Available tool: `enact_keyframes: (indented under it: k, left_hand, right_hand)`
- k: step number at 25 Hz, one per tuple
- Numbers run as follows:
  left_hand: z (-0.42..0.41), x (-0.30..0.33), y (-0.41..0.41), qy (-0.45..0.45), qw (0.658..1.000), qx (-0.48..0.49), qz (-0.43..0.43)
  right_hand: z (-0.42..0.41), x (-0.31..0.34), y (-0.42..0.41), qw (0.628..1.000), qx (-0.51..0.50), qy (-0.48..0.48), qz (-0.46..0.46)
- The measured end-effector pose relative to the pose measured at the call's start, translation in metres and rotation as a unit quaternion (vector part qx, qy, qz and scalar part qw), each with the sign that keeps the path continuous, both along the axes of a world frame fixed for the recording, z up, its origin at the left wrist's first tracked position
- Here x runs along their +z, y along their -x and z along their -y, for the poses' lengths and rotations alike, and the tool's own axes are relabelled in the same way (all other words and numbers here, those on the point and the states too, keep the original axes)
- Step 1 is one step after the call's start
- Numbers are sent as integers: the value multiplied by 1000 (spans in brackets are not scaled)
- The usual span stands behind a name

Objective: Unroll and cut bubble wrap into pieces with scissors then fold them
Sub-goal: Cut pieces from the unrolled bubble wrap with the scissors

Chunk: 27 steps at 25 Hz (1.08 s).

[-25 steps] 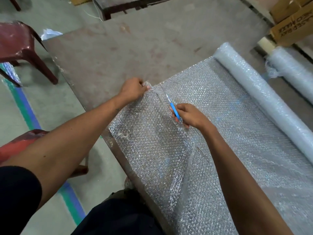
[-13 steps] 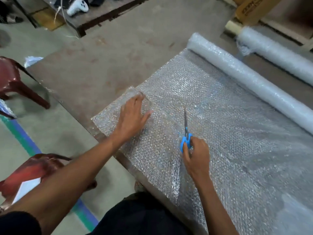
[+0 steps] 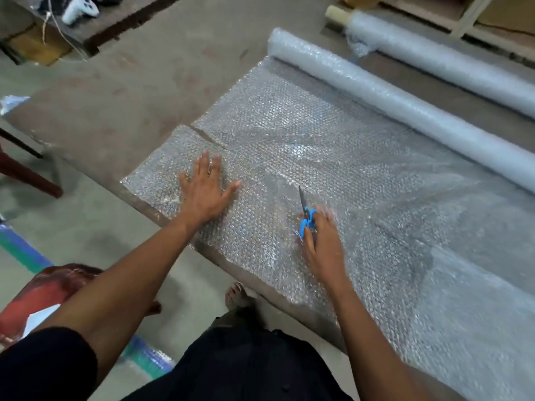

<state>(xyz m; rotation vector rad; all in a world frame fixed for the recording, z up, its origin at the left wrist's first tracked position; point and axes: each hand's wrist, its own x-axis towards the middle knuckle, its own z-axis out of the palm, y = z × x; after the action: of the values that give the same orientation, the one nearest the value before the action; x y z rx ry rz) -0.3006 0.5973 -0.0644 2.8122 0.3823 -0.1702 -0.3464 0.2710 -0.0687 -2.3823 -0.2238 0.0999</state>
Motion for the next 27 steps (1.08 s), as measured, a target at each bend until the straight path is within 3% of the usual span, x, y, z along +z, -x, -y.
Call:
enact_keyframes:
  k: [5, 10, 18, 24, 27]
  left_hand:
    - [105, 15, 44, 84, 992, -81, 40]
    - [151, -11, 73, 8, 984, -178, -18]
    - [182, -3, 90, -22, 978, -205, 19]
    - [296, 10, 105, 42, 927, -372, 24]
    - [323, 1, 105, 8, 911, -413, 11]
  right_hand:
    - [36, 17, 40, 995, -86, 11, 43]
    - [108, 14, 76, 966, -210, 130, 74]
    - [223, 0, 124, 927, -340, 144, 72]
    - [255, -14, 134, 945, -304, 115, 43]
    - [268, -22, 142, 943, -316, 105, 28]
